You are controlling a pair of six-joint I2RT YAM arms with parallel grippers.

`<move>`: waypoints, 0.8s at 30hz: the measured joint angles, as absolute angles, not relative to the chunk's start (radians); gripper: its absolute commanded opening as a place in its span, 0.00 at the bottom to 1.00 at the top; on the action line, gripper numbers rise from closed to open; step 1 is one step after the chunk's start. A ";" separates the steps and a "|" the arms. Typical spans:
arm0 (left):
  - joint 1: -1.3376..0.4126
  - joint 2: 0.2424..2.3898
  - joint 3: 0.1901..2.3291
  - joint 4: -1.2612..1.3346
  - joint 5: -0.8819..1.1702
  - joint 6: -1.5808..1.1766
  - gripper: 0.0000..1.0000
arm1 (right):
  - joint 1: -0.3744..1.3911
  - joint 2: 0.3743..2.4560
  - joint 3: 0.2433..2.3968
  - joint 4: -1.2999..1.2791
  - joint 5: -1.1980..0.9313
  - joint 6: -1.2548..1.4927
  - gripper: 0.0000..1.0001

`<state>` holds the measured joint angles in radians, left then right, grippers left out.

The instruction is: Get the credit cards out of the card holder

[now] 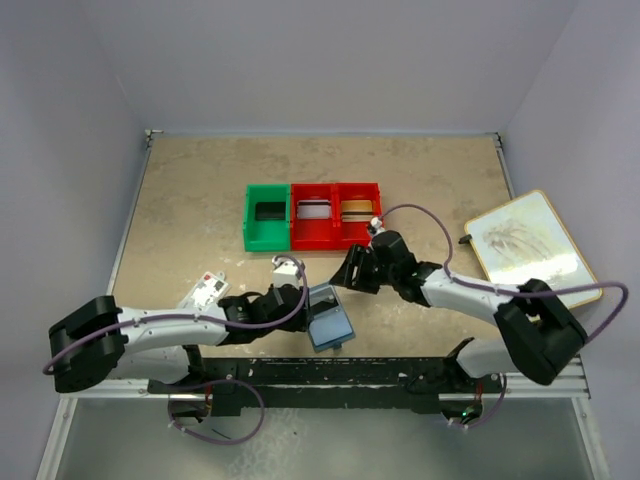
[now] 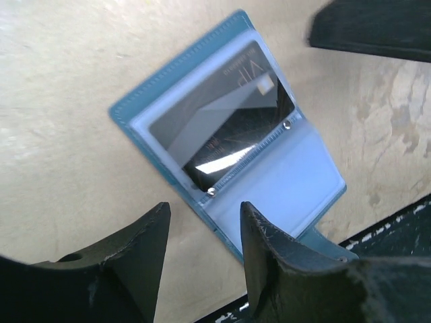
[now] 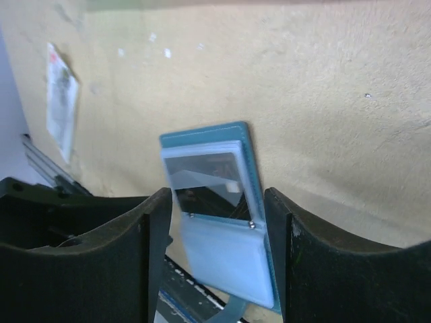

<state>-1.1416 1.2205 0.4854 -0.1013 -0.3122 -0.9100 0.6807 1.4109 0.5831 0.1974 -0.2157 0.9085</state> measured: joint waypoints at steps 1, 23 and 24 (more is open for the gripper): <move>-1.141 1.204 0.484 -0.114 -0.332 -0.919 0.44 | 0.681 1.365 0.578 0.182 -0.192 0.916 0.56; -1.124 1.201 0.651 -0.274 -0.565 -0.871 0.46 | 0.925 1.396 0.279 0.642 -0.058 1.431 0.50; -1.122 1.212 0.655 -0.276 -0.564 -0.870 0.46 | 0.925 1.424 0.260 0.689 -0.052 1.468 0.50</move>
<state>-1.1221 1.2118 0.6552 -0.2760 -0.5644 -0.8696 0.9245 1.4242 0.2600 0.6891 -0.0525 1.4685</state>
